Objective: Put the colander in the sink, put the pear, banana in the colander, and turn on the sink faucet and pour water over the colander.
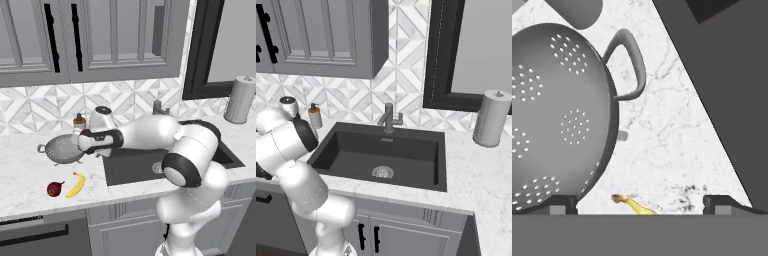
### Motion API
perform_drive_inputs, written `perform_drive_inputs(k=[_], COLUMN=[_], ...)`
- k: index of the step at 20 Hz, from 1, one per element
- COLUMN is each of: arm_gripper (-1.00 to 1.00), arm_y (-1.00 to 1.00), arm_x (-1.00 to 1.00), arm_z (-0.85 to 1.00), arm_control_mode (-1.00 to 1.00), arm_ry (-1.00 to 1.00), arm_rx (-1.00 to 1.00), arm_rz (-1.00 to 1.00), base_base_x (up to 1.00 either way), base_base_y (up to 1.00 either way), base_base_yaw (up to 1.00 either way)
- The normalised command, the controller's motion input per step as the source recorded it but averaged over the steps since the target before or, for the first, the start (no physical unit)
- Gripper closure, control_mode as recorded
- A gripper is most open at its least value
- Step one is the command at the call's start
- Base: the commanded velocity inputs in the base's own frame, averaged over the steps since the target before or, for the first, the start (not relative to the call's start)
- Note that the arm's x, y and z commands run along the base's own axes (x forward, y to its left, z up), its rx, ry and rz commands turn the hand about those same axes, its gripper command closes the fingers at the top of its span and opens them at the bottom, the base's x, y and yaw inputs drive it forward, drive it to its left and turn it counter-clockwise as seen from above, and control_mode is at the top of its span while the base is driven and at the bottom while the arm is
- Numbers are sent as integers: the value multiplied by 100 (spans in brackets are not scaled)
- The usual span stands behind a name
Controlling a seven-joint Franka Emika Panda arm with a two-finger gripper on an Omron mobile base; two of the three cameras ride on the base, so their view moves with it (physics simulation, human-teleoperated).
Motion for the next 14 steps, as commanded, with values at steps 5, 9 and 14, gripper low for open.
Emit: perform_drive_inputs(k=[5,9,14], arm_gripper=[-100,-100,-100], arm_y=[26,31,26], arm_x=[40,34,33], arm_z=[-13,-16,-28], arm_control_mode=[-100,-100,-100], arm_ry=[0,0,3], arm_rx=[0,0,0], arm_rz=[0,-2,-3], base_base_x=[0,0,0], base_base_y=[0,0,0], base_base_yaw=[0,0,0])
